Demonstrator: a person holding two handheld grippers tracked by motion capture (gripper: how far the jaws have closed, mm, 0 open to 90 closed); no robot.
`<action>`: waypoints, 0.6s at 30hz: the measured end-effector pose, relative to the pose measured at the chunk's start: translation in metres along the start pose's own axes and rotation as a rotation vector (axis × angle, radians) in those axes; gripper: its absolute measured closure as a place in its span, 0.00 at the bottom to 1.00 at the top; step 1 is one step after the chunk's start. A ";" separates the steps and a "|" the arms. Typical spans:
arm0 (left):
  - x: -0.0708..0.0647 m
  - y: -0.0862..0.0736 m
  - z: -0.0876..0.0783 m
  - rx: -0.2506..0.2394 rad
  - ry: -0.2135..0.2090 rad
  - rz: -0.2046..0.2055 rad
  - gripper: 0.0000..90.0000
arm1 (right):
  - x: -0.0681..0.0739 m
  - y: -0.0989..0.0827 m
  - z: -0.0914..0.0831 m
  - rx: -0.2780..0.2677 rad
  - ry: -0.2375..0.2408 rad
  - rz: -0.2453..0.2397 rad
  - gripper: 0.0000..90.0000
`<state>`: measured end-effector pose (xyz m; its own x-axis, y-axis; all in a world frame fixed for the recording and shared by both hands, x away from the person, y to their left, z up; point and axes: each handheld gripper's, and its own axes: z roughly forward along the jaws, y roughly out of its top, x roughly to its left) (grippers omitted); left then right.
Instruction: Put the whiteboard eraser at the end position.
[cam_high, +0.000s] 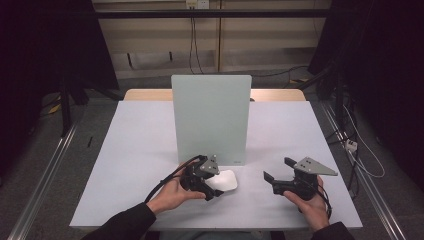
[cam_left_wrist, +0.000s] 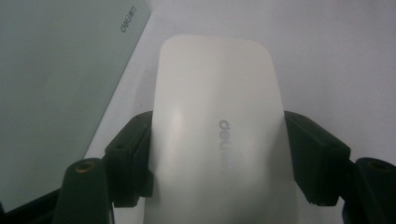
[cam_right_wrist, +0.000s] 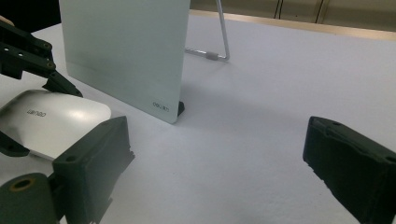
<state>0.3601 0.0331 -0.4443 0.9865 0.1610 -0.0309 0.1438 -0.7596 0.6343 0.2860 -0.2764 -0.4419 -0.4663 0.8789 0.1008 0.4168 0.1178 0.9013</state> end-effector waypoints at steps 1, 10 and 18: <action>0.001 -0.001 0.001 -0.013 -0.009 -0.009 0.34 | 0.000 0.000 0.000 0.001 0.001 0.003 0.08; 0.001 -0.004 0.003 -0.028 -0.003 -0.028 0.33 | 0.001 0.001 0.002 0.001 0.011 -0.003 0.08; -0.002 -0.006 0.004 -0.036 0.040 -0.039 0.32 | -0.001 0.000 0.003 0.000 0.010 -0.003 0.08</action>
<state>0.3574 0.0348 -0.4513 0.9762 0.2155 -0.0258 0.1784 -0.7290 0.6608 0.2886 -0.2758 -0.4427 -0.4751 0.8740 0.1022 0.4155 0.1204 0.9016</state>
